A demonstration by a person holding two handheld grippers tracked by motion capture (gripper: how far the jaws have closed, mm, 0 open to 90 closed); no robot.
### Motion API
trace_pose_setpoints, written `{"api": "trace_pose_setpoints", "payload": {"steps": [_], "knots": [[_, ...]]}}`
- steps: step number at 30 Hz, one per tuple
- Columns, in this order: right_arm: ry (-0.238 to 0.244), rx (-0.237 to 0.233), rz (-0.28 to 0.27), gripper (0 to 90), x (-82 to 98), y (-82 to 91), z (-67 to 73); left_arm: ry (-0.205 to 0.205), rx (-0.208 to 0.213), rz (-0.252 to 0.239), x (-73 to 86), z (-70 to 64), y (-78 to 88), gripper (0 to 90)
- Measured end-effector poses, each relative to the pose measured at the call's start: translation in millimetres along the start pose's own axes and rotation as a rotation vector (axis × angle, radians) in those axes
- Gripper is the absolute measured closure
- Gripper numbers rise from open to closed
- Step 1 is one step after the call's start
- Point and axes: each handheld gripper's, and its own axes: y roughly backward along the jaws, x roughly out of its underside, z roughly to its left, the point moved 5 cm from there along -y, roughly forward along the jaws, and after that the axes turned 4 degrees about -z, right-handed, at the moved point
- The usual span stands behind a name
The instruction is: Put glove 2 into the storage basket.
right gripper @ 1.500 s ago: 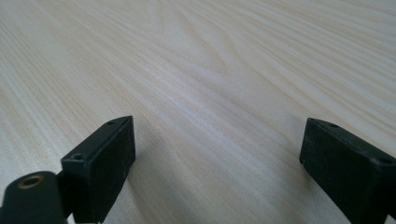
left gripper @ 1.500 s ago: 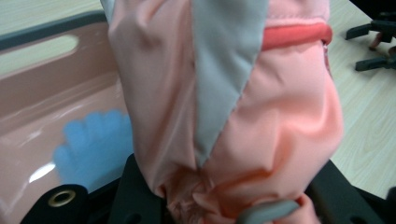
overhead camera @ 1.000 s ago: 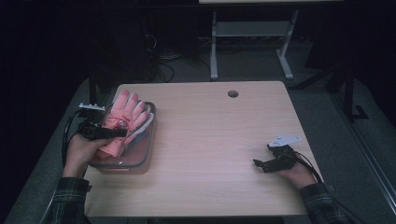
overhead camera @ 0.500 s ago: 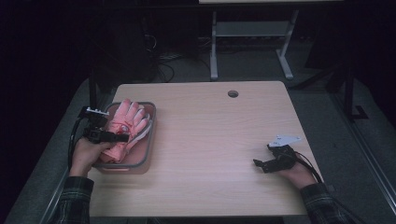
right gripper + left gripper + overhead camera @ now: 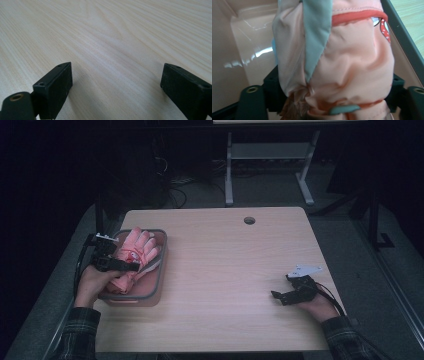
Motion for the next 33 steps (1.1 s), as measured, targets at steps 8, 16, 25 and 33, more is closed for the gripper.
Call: {"api": "trace_pose_setpoints", "payload": {"steps": [8, 16, 25, 33], "knots": [[0.001, 0.000, 0.001, 9.9, 0.0, 0.1, 0.1, -0.023, -0.045, -0.058, -12.5, 1.6, 19.6, 16.7], [0.001, 0.000, 0.001, 9.9, 0.0, 0.1, 0.2, -0.040, -0.075, -0.100, -20.9, 3.9, 36.9, 16.2], [0.001, 0.000, 0.001, 10.0, 0.0, 0.1, 0.2, -0.070, -0.087, -0.141, -33.8, -1.9, 54.2, 15.6], [0.001, 0.000, 0.001, 9.9, 0.0, 0.0, 0.2, -0.105, -0.063, -0.173, -44.0, -18.8, 58.7, 15.6]]}}
